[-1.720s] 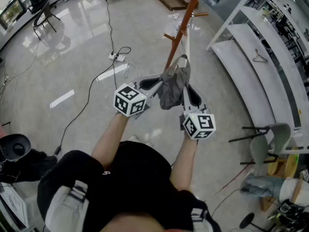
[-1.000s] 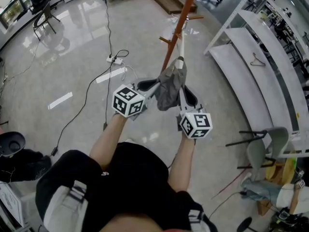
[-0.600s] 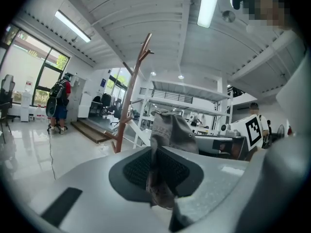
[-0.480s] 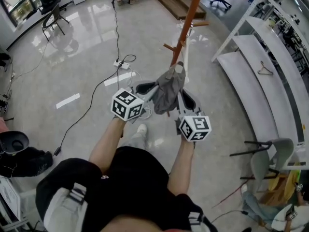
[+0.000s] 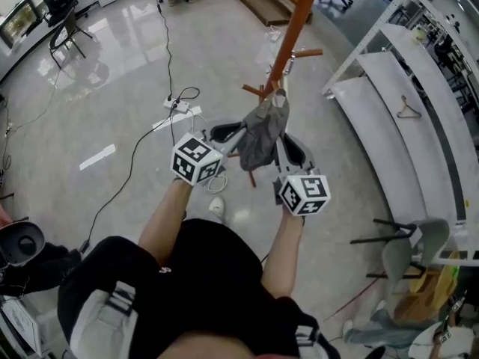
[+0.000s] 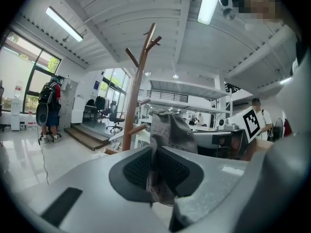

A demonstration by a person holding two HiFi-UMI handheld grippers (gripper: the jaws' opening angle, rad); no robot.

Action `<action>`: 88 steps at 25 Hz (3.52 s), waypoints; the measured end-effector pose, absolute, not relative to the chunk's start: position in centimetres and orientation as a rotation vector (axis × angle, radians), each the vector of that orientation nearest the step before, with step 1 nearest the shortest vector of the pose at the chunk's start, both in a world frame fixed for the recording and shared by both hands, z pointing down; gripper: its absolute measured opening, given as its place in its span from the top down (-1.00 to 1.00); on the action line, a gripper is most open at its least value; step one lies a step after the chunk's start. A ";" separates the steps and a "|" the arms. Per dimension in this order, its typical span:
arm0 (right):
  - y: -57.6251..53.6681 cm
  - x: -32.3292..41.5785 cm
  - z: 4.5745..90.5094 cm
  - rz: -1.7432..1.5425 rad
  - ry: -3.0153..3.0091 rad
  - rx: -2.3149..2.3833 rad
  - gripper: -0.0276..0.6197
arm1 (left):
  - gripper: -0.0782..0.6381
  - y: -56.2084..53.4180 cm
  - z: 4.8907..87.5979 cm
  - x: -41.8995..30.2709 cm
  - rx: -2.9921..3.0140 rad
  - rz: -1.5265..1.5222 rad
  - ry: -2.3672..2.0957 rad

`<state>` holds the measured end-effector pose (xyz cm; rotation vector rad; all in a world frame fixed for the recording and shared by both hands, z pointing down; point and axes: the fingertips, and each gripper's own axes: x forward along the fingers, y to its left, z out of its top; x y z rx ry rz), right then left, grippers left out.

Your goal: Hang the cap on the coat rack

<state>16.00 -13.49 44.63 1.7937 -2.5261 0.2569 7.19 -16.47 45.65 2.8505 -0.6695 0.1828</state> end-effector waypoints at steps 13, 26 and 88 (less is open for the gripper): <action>-20.5 19.3 48.9 0.367 -2.353 1.791 0.82 | 0.70 -23.3 50.0 10.1 2.809 0.209 -0.554; -23.3 20.5 52.6 0.449 -2.298 1.706 0.82 | 0.70 -26.0 54.1 11.6 2.715 0.320 -0.644; -24.5 24.6 33.6 -0.091 -2.357 2.079 0.89 | 0.78 -29.6 32.1 9.3 2.715 -0.324 -1.340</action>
